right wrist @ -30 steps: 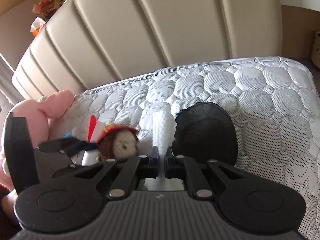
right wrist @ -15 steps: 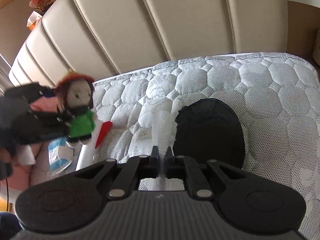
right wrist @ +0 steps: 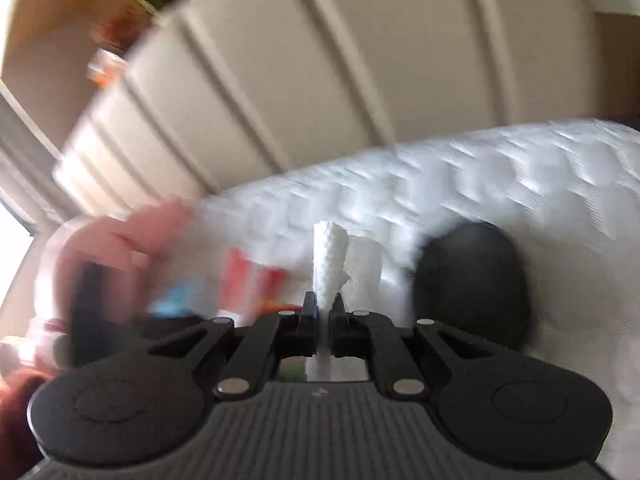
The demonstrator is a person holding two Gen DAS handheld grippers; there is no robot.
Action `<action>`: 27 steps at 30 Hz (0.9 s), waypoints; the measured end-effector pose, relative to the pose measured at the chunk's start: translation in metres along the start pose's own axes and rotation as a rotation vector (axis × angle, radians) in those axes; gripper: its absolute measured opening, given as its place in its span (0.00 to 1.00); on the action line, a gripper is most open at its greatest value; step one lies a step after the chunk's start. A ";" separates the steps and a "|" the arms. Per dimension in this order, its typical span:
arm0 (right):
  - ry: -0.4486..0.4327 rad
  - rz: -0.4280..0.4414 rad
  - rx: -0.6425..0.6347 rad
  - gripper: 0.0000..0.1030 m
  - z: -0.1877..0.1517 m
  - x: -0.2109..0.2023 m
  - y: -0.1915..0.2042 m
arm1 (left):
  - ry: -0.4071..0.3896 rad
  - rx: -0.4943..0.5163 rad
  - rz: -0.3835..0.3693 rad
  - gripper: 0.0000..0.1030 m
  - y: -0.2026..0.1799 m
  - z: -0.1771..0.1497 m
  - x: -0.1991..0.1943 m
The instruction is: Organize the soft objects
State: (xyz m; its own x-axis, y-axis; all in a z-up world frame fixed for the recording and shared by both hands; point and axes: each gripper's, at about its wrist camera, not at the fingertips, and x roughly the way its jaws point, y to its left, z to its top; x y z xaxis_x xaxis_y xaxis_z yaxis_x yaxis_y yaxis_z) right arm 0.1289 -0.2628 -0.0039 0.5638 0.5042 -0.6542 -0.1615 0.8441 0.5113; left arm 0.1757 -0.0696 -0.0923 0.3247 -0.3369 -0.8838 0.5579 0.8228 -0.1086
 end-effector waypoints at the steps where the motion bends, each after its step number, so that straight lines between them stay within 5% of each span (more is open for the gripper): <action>1: -0.009 0.031 -0.008 0.06 0.001 0.002 0.007 | 0.005 -0.009 -0.006 0.86 0.002 -0.001 0.000; 7: 0.154 0.091 0.017 0.06 -0.014 0.050 0.005 | -0.076 -0.101 -0.014 0.91 0.028 -0.006 -0.040; 14: 0.238 -0.093 0.004 0.07 -0.025 0.059 -0.017 | -0.053 -0.145 -0.007 0.91 0.035 -0.007 -0.038; 20: 0.200 -0.363 -0.217 0.07 -0.025 0.049 -0.013 | -0.038 -0.176 -0.058 0.91 0.028 -0.002 0.000; 24: 0.229 -0.289 -0.152 0.07 -0.038 0.033 -0.009 | -0.038 -0.234 0.001 0.92 0.046 -0.005 0.009; 27: 0.244 -0.043 -0.142 0.06 -0.050 0.027 0.017 | -0.043 -0.330 -0.035 0.91 0.063 -0.007 0.007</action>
State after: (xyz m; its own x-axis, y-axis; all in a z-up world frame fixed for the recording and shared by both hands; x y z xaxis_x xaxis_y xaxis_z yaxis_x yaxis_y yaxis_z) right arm 0.1003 -0.2257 -0.0405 0.3633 0.4820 -0.7973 -0.2636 0.8740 0.4082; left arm 0.2074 -0.0167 -0.1084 0.3457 -0.3805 -0.8577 0.2939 0.9120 -0.2861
